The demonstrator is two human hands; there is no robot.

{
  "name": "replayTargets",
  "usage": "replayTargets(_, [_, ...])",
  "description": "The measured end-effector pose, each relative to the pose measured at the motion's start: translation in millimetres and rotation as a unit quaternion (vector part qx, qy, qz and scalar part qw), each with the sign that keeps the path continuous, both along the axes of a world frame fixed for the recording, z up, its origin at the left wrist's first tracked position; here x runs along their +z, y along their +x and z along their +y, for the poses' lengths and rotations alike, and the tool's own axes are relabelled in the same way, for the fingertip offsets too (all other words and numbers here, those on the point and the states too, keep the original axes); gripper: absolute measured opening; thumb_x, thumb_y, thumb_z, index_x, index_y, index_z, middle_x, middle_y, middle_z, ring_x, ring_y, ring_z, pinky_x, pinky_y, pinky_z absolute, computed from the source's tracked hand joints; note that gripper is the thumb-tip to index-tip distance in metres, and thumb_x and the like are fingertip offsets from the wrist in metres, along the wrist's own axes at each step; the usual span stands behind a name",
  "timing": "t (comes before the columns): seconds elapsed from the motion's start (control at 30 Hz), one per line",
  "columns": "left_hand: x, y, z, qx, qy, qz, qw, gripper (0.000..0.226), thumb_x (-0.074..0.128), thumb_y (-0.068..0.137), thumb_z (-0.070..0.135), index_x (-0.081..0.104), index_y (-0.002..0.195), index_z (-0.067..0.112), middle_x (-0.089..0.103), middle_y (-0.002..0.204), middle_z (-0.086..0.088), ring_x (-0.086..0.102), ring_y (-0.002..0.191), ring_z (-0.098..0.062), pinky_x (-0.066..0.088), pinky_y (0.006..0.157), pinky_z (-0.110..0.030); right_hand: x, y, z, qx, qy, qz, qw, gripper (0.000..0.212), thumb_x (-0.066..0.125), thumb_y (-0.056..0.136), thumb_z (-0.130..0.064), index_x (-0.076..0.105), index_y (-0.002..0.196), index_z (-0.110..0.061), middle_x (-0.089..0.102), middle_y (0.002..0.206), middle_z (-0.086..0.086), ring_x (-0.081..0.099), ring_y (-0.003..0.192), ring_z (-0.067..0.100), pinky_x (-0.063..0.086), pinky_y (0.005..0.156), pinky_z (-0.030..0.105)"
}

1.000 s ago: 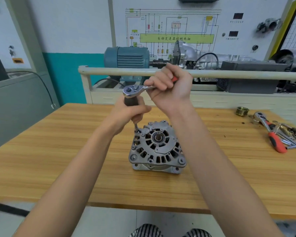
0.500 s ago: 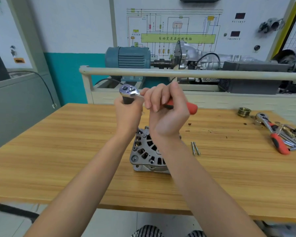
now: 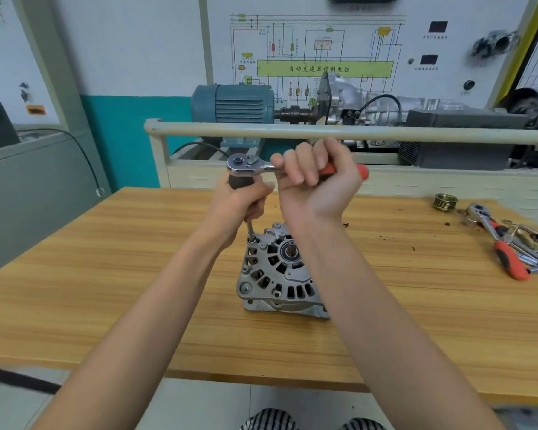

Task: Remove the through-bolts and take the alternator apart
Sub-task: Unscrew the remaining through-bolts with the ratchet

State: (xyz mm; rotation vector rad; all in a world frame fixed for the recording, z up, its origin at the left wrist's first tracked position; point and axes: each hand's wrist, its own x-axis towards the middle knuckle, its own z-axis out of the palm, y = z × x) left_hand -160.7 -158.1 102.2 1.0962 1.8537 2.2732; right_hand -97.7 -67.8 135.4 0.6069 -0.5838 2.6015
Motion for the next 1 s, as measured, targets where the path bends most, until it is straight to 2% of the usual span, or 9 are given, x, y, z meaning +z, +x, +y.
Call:
replayTargets(0.1, [1,5,0,0.054,0.017,0.0,0.998,0.017,0.057,0.072,0.007,0.048,0.06,0.013,0.039,0.047,0.004,0.032,0.04,-0.009,0.026,0.04,-0.019,-18,13,-21,-0.112,0.053,0.089,0.988,0.038,0.037,0.09,-0.012,0.038,0.052,-0.015,0.035,0.041,0.002,0.038,0.043,0.018,0.048,0.062,0.03])
replayTargets(0.2, [0,8,3,0.127,0.043,-0.009,0.991,0.033,0.057,0.08,0.001,0.06,0.057,0.024,0.044,0.049,0.006,0.037,0.043,-0.006,0.029,0.041,-0.019,-21,12,-29,-0.174,0.097,0.129,0.971,0.029,0.037,0.087,-0.01,0.04,0.059,-0.015,0.038,0.043,0.004,0.041,0.045,0.019,0.047,0.065,0.032])
replayTargets(0.37, [-1,9,4,0.156,0.014,-0.001,0.988,0.037,0.059,0.088,0.004,0.051,0.055,0.018,0.044,0.048,0.003,0.036,0.041,-0.01,0.03,0.044,-0.022,7,-2,-3,-0.016,0.061,0.023,0.998,0.053,0.033,0.093,-0.013,0.038,0.041,-0.017,0.028,0.034,-0.003,0.03,0.033,0.013,0.042,0.051,0.026])
replayTargets(0.47, [-1,11,5,0.16,-0.033,0.021,0.986,0.038,0.062,0.09,0.012,0.054,0.053,0.016,0.046,0.045,0.0,0.038,0.039,-0.01,0.032,0.044,-0.019,25,-16,17,0.112,0.017,-0.064,0.992,0.055,0.032,0.094,-0.016,0.036,0.039,-0.015,0.025,0.032,-0.005,0.025,0.028,0.011,0.038,0.043,0.02])
replayTargets(0.57, [2,12,2,0.144,-0.076,0.046,0.986,0.03,0.062,0.09,0.013,0.059,0.06,0.012,0.049,0.041,0.005,0.043,0.04,-0.008,0.037,0.047,-0.014,33,-21,23,0.144,0.011,-0.097,0.985,0.054,0.032,0.093,-0.016,0.035,0.039,-0.015,0.025,0.032,-0.006,0.024,0.026,0.01,0.038,0.04,0.019])
replayTargets(0.7, [8,11,-11,0.069,-0.123,0.067,0.988,0.017,0.06,0.089,0.0,0.064,0.09,0.016,0.062,0.059,0.007,0.056,0.056,-0.008,0.046,0.059,-0.017,21,-10,14,0.068,-0.02,-0.076,0.995,0.053,0.033,0.093,-0.014,0.036,0.04,-0.016,0.025,0.034,-0.005,0.026,0.029,0.011,0.04,0.043,0.021])
replayTargets(0.8, [8,12,-14,0.09,-0.105,0.062,0.988,0.017,0.062,0.087,0.0,0.062,0.082,0.016,0.063,0.071,-0.005,0.057,0.067,-0.017,0.05,0.063,-0.027,-4,6,-10,-0.038,0.019,0.017,0.999,0.051,0.034,0.093,-0.012,0.038,0.043,-0.017,0.03,0.037,-0.002,0.032,0.036,0.015,0.042,0.055,0.029])
replayTargets(0.9, [4,14,-5,0.153,-0.041,0.038,0.987,0.005,0.062,0.083,-0.003,0.058,0.081,-0.003,0.052,0.072,-0.016,0.048,0.067,-0.02,0.042,0.058,-0.033,-17,13,-29,-0.138,0.071,0.099,0.983,0.037,0.039,0.085,-0.01,0.038,0.049,-0.016,0.033,0.039,0.002,0.036,0.04,0.018,0.042,0.061,0.033])
replayTargets(1.0, [-3,14,3,0.19,0.005,0.037,0.981,0.015,0.063,0.085,0.0,0.054,0.078,-0.01,0.046,0.068,-0.014,0.04,0.063,-0.022,0.034,0.057,-0.036,-10,9,-22,-0.116,0.079,0.098,0.985,0.038,0.039,0.085,-0.011,0.037,0.047,-0.016,0.032,0.037,0.0,0.034,0.037,0.016,0.038,0.058,0.033])
